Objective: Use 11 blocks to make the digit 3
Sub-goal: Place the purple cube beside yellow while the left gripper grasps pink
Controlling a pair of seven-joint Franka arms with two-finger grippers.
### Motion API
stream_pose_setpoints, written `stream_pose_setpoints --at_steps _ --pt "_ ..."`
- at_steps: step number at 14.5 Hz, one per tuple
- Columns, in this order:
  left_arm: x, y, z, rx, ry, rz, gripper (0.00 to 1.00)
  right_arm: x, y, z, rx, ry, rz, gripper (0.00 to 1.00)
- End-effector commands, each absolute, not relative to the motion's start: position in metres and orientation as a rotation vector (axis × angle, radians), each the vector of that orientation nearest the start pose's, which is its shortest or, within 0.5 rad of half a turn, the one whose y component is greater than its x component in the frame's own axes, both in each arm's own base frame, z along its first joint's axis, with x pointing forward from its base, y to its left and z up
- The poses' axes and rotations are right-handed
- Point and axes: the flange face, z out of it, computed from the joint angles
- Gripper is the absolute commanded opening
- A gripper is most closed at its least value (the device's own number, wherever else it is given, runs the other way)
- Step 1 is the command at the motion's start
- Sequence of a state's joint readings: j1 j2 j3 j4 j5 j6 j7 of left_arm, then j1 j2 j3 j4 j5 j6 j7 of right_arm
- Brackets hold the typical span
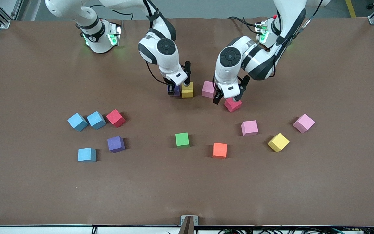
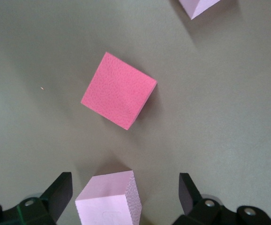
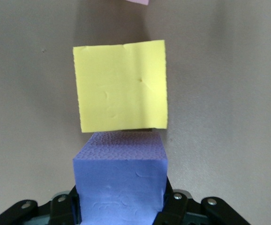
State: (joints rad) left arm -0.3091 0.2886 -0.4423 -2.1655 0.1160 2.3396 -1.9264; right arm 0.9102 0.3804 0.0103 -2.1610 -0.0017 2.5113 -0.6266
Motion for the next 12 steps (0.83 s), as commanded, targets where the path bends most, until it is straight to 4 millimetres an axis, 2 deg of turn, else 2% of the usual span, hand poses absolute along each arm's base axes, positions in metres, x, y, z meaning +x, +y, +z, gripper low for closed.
stream_pose_setpoints --at_steps 1,4,6,12 --pt "0.394 -0.37 0.254 -2.57 -1.69 0.114 1.0 0.343 0.445 0.209 -2.246 -2.22 0.045 0.31" --pt "0.388 -0.368 0.24 -2.524 -1.742 0.128 1.0 0.343 0.442 0.203 -2.25 -2.22 0.079 0.34" --pt "0.38 -0.373 0.232 -2.514 -1.759 0.142 1.0 0.344 0.443 0.2 -2.251 -2.218 0.084 0.36" --pt "0.372 -0.385 0.213 -2.483 -1.846 0.182 1.0 0.345 0.458 0.194 -2.268 -2.201 0.073 0.36"
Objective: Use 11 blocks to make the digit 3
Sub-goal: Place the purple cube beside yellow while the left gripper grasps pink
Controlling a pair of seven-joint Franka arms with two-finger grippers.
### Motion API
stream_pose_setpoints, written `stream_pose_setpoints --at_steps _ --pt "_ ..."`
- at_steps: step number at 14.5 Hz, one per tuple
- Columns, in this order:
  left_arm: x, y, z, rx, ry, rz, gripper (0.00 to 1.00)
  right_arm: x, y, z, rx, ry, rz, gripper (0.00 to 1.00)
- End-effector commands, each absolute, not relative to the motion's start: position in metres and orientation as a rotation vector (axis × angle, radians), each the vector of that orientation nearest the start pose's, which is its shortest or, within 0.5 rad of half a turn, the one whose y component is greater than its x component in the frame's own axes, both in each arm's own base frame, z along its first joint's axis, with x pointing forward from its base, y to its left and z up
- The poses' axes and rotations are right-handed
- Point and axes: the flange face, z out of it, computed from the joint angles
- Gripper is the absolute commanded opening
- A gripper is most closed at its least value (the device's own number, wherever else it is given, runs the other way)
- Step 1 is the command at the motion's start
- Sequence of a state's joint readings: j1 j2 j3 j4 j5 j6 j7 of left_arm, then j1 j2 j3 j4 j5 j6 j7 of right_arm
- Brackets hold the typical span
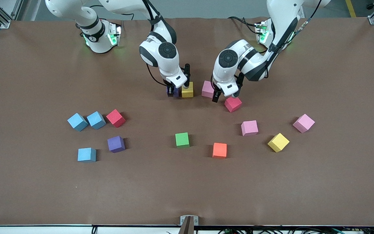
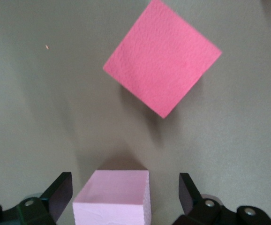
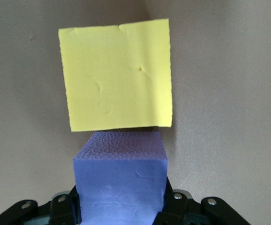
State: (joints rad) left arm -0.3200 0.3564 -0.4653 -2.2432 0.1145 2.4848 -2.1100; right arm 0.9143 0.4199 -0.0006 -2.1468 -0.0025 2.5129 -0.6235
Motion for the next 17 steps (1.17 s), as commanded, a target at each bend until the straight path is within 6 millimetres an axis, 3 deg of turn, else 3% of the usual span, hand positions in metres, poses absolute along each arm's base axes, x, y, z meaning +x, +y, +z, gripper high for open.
stream_pose_setpoints --at_steps 1,6,13,14,15,17 --pt "0.37 -0.387 0.209 -2.484 -1.843 0.191 1.0 0.343 0.46 0.194 -2.272 -2.198 0.071 0.36" --pt "0.359 -0.396 0.193 -2.472 -1.844 0.234 1.0 0.343 0.464 0.192 -2.276 -2.195 0.07 0.36" --pt "0.343 -0.407 0.195 -2.444 -1.862 0.247 1.0 0.344 0.471 0.188 -2.267 -2.203 0.063 0.37" --pt "0.342 -0.407 0.196 -2.443 -1.863 0.246 1.0 0.344 0.471 0.188 -2.269 -2.202 0.066 0.55" --pt "0.342 -0.407 0.196 -2.442 -1.862 0.247 1.0 0.346 0.47 0.188 -2.272 -2.201 0.065 1.0" --pt "0.339 -0.405 0.193 -2.423 -1.873 0.248 1.0 0.348 0.468 0.192 -2.273 -2.203 0.06 1.0"
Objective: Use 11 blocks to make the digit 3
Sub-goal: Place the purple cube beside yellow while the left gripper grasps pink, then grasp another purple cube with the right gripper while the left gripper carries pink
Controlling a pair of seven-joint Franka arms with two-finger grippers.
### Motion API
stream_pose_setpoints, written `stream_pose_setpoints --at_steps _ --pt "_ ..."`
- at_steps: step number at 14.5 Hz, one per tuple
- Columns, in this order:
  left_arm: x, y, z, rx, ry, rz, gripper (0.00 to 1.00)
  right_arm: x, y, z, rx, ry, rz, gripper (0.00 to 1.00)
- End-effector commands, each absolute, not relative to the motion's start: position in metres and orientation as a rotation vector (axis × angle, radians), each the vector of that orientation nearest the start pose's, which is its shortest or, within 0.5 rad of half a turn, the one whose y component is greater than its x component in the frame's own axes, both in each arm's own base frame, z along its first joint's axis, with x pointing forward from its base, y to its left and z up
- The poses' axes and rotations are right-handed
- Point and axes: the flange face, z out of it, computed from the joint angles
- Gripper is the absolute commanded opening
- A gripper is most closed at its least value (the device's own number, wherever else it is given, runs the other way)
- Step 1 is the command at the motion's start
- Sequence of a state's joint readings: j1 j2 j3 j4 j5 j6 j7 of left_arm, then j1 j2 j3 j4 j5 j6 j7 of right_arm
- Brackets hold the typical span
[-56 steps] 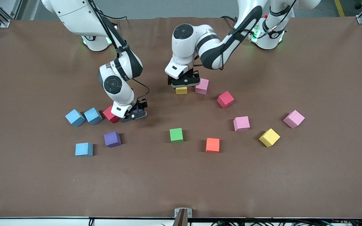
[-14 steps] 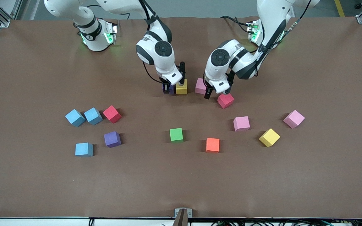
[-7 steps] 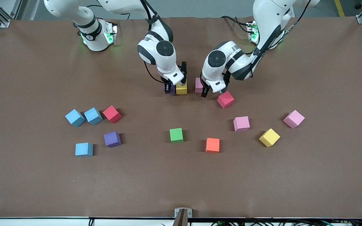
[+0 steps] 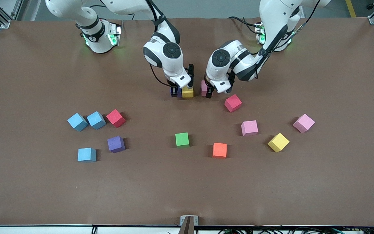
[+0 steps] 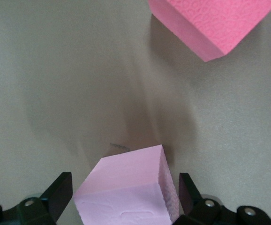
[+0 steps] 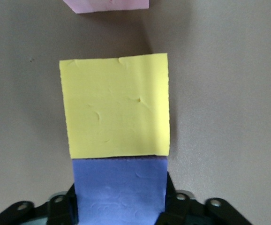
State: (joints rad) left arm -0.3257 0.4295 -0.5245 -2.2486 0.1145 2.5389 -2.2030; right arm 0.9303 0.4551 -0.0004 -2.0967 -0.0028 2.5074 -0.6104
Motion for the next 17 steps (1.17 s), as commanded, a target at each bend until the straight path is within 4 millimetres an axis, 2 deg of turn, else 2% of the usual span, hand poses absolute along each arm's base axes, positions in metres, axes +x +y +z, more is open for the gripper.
stream_pose_setpoints --at_steps 1,5,8,11,13,16,17 --pt "0.339 -0.405 0.192 -2.406 -1.89 0.248 1.0 0.348 0.466 0.194 -2.27 -2.206 0.062 1.0" --pt "0.337 -0.406 0.192 -2.339 -1.963 0.246 0.97 0.35 0.463 0.229 -2.282 -2.2 0.096 1.0" --pt "0.338 -0.406 0.19 -2.327 -1.973 0.25 0.84 0.366 0.445 0.272 -2.322 -2.158 0.113 1.0" --pt "0.339 -0.407 0.189 -2.311 -1.992 0.254 0.73 0.41 0.404 0.308 -2.429 -2.03 0.075 1.0" --pt "0.34 -0.408 0.189 -2.309 -1.997 0.254 0.69 0.453 0.368 0.326 -2.523 -1.903 0.019 1.0" --pt "0.342 -0.409 0.191 -2.312 -2.001 0.255 0.67 0.516 0.312 0.353 -2.654 -1.713 -0.067 1.0" --pt "0.342 -0.41 0.191 -2.313 -2.002 0.255 0.67 0.53 0.293 0.358 -2.686 -1.664 -0.059 1.0"
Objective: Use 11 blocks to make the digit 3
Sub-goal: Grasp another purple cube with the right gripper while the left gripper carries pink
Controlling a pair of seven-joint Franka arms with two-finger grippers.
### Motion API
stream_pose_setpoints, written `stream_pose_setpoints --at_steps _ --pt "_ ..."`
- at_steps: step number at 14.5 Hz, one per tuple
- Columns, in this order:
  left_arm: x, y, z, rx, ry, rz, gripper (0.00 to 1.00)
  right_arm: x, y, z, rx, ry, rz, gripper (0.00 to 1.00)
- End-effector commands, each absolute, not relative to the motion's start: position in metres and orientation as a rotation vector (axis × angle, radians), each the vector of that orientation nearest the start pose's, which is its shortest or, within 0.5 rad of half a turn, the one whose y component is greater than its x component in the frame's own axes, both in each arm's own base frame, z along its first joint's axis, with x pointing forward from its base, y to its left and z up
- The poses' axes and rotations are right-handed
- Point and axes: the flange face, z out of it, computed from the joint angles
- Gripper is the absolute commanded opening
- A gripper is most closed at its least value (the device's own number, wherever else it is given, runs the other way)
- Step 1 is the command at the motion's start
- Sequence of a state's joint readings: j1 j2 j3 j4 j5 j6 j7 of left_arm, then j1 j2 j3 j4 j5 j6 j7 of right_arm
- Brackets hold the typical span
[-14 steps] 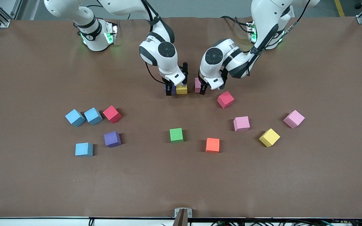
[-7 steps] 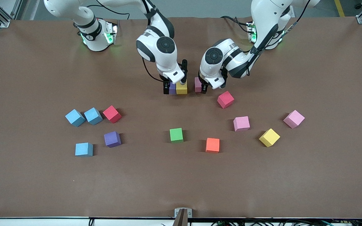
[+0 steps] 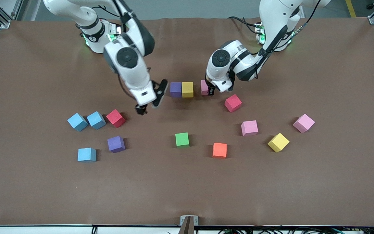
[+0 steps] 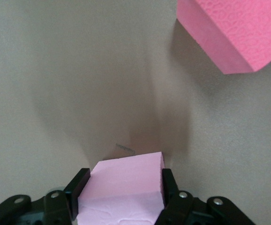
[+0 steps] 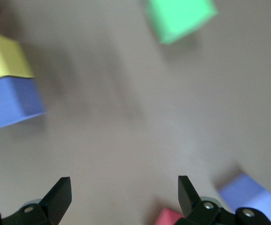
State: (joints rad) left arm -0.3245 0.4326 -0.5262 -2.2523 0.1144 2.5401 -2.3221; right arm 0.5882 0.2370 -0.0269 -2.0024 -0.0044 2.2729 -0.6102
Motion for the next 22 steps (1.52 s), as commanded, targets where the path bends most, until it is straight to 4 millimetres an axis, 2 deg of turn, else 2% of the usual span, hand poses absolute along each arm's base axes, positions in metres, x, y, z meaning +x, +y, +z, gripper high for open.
stream_pose_setpoints --at_steps 1,2,3,4,6,8,9,11,13,15,18,22 --pt "0.344 -0.411 0.193 -2.315 -2.006 0.256 0.67 0.542 0.272 0.36 -2.723 -1.603 -0.054 1.0" --pt "0.343 -0.411 0.193 -2.317 -2.004 0.255 0.67 0.556 0.249 0.362 -2.757 -1.541 -0.061 1.0" --pt "0.343 -0.412 0.193 -2.319 -2.004 0.254 0.67 0.576 0.22 0.358 -2.8 -1.455 -0.068 1.0" --pt "0.345 -0.414 0.196 -2.325 -2.008 0.254 0.67 0.595 0.201 0.352 -2.829 -1.399 -0.068 1.0" --pt "0.347 -0.416 0.198 -2.331 -2.011 0.254 0.67 0.618 0.184 0.344 -2.863 -1.32 -0.075 1.0" --pt "0.348 -0.418 0.198 -2.34 -2.007 0.257 0.67 0.641 0.15 0.321 -2.931 -1.038 -0.05 1.0" --pt "0.347 -0.419 0.196 -2.345 -1.998 0.255 0.67 0.645 0.145 0.308 -2.936 -0.944 -0.039 1.0" --pt "0.35 -0.42 0.198 -2.346 -2.005 0.257 0.67 0.667 0.134 0.289 -2.958 -0.769 -0.027 1.0" --pt "0.353 -0.424 0.201 -2.355 -2.01 0.257 0.67 0.679 0.142 0.29 -3.002 -0.56 0.016 1.0" --pt "0.353 -0.431 0.205 -2.372 -2.008 0.259 0.67 0.683 0.155 0.28 -3.032 -0.434 0.083 1.0" --pt "0.351 -0.435 0.203 -2.375 -1.999 0.265 0.67 0.682 0.156 0.259 -3.041 -0.426 0.116 1.0" --pt "0.344 -0.443 0.203 -2.425 -1.949 0.245 0.67 0.676 0.167 0.248 -3.067 -0.518 0.144 1.0"
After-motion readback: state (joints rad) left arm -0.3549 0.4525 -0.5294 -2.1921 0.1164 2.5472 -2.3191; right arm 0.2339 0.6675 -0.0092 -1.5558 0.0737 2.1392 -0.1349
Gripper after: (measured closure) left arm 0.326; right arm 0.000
